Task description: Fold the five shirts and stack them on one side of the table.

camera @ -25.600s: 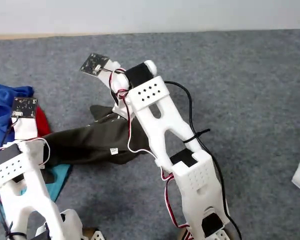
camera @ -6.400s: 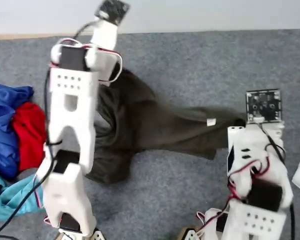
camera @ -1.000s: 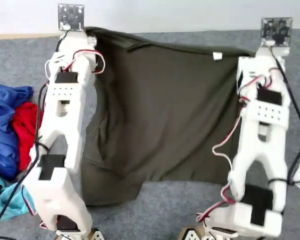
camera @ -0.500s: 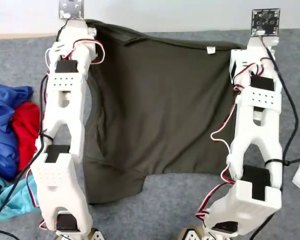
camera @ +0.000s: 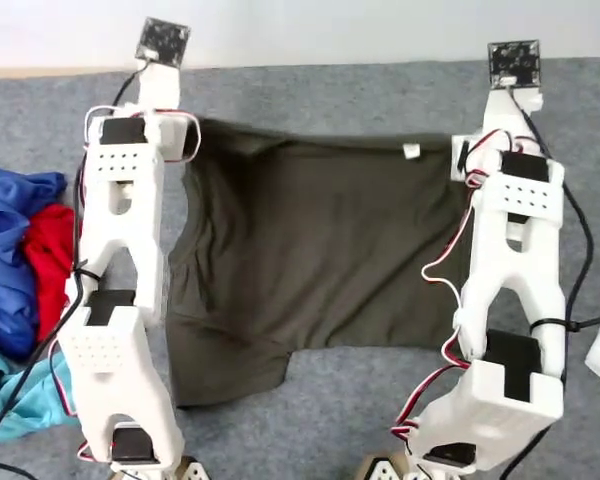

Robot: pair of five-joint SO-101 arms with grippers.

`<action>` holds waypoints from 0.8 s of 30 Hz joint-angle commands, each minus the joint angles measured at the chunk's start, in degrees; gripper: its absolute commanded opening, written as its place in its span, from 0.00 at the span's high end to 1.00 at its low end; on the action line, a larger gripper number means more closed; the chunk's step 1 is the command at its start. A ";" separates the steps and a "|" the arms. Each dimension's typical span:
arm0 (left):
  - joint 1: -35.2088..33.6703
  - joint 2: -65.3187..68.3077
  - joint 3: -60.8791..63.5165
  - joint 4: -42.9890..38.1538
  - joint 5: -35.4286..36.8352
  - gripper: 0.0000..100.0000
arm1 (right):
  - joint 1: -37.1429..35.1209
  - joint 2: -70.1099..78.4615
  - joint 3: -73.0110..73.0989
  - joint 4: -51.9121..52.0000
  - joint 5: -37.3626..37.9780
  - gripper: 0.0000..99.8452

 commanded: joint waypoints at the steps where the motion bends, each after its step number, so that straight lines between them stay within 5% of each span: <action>1: -1.14 -1.05 -2.51 8.18 -3.69 1.00 | 0.66 -0.84 -3.52 5.32 1.49 0.99; 11: -1.05 -1.05 -13.85 34.29 -21.10 1.00 | 0.66 -6.02 -3.34 20.26 5.89 0.99; 17: -1.85 -4.57 -12.44 34.64 -15.30 1.00 | 0.13 -10.95 -3.34 28.09 5.71 0.99; 24: -1.85 -14.24 5.05 34.64 -16.35 1.00 | 0.92 -11.91 -3.25 36.35 5.80 0.99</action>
